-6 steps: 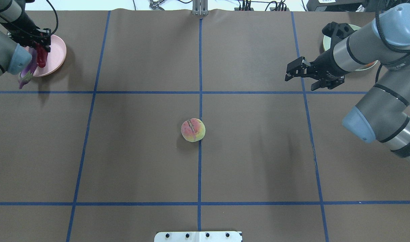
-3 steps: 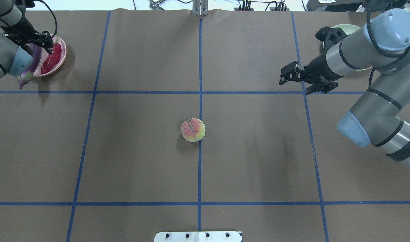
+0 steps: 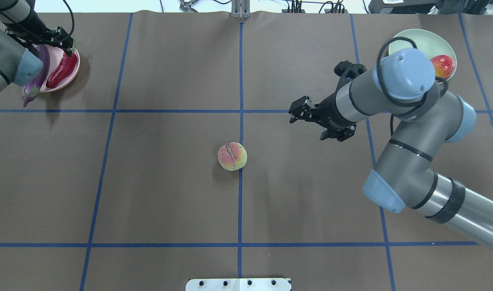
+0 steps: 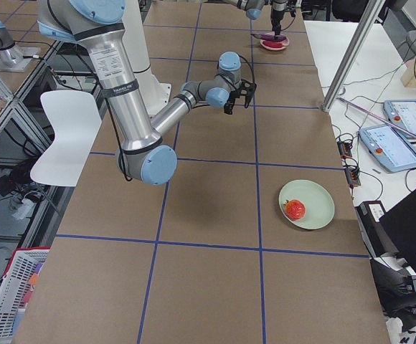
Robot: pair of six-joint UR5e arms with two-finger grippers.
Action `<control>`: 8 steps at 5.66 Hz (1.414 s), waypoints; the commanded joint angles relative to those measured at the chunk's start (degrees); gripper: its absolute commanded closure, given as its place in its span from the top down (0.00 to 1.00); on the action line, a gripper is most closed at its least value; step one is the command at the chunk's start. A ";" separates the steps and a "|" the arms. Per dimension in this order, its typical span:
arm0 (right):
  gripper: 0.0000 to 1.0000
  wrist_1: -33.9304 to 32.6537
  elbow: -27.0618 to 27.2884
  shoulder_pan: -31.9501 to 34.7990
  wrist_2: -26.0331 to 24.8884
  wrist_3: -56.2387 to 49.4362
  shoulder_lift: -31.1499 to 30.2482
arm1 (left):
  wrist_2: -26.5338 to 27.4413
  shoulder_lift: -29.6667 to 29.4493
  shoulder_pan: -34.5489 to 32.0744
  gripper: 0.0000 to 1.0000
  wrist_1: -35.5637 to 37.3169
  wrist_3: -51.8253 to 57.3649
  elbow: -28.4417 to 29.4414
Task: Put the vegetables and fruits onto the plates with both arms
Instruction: 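Move the right gripper over the pink-yellow peach and lower onto it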
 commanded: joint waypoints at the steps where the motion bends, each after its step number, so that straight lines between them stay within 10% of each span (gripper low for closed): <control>1: 1.00 -12.90 -0.59 -5.91 -5.14 7.95 8.33 | -0.82 -0.14 0.17 1.00 0.32 -2.85 -2.18; 5: 0.99 -16.80 -20.25 -8.66 -7.00 24.92 25.25 | -3.12 0.57 0.52 1.00 -0.12 -9.53 -6.13; 8: 0.99 -17.06 -21.95 -9.36 -7.00 26.00 25.44 | -3.03 0.65 1.31 1.00 -0.12 -10.78 -6.92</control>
